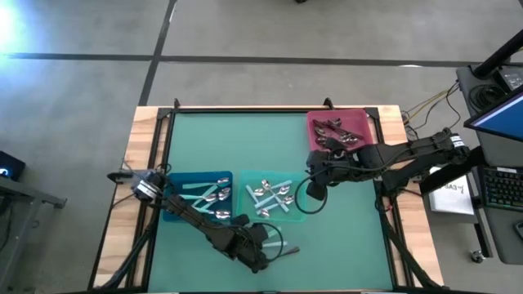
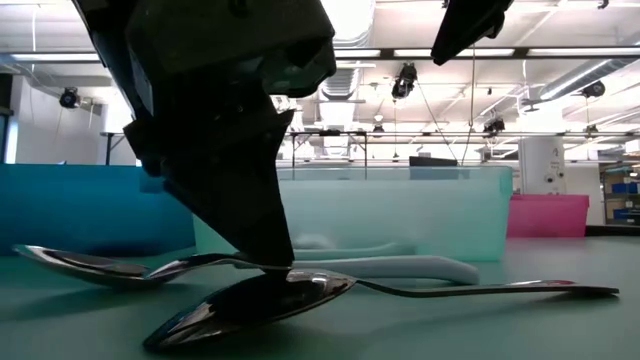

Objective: Sort silverware by color (type)
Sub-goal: Put the green spoon into the blue bin

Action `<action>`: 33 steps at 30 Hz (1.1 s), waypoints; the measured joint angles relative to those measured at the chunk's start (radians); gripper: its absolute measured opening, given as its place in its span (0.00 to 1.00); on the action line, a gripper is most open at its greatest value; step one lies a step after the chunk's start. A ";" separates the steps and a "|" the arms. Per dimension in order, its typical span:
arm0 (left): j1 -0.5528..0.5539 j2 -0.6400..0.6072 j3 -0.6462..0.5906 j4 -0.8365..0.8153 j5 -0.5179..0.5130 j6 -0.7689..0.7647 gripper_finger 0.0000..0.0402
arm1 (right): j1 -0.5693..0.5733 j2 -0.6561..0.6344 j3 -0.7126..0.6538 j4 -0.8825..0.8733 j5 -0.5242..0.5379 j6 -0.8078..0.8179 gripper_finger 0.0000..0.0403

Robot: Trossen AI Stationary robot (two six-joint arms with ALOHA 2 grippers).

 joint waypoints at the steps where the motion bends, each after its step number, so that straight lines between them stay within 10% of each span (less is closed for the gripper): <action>1: -0.001 0.000 0.004 -0.003 0.003 0.001 0.07 | 0.000 0.000 0.000 0.000 0.000 0.000 0.33; 12: -0.023 -0.008 0.059 0.118 -0.035 0.213 0.06 | 0.000 0.000 0.000 0.003 0.000 0.000 0.33; 25: -0.053 -0.012 0.060 0.474 -0.365 0.689 0.06 | 0.000 0.000 0.000 0.005 0.000 0.000 0.33; 33: -0.049 -0.090 0.053 0.241 -0.537 0.691 0.06 | 0.000 0.000 0.000 0.005 0.000 0.000 0.33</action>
